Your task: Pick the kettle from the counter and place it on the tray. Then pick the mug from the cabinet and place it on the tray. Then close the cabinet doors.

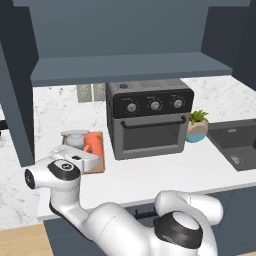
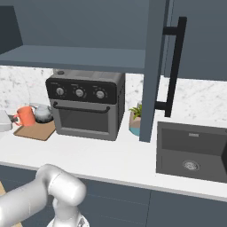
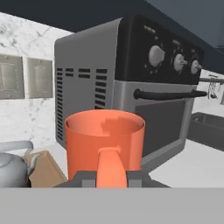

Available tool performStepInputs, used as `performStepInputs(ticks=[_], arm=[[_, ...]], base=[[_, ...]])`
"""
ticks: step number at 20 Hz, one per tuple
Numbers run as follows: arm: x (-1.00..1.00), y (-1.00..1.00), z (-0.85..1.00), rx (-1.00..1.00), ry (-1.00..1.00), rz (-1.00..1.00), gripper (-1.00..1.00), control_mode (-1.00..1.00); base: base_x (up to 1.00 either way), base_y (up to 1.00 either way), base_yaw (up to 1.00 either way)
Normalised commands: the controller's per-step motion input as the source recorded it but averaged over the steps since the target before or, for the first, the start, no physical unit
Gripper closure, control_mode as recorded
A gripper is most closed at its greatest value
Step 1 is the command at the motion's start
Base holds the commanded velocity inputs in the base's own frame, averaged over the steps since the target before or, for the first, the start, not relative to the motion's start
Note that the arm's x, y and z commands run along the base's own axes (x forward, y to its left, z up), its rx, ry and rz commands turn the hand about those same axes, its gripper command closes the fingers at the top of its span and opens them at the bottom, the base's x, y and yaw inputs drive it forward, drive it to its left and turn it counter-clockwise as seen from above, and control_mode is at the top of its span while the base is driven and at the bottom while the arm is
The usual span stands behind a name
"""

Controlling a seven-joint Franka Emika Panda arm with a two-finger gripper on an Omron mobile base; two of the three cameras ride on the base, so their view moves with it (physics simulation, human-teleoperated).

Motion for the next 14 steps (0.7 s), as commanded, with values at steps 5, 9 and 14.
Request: performStepInputs(ticks=[5, 9, 14], arm=[[0.18, 0.11, -0.29, 0.0, -0.02, 0.0, 1.0, -1.0], [0.23, 0.15, -0.25, 0.0, -0.02, 0.0, 1.0, -1.0], [0.22, 0.17, -0.26, 0.0, -0.02, 0.0, 1.0, -1.0]], base=[[0.0, 0.0, 0.0], [0.0, 0.0, 0.0], [0.0, 0.0, 0.0]])
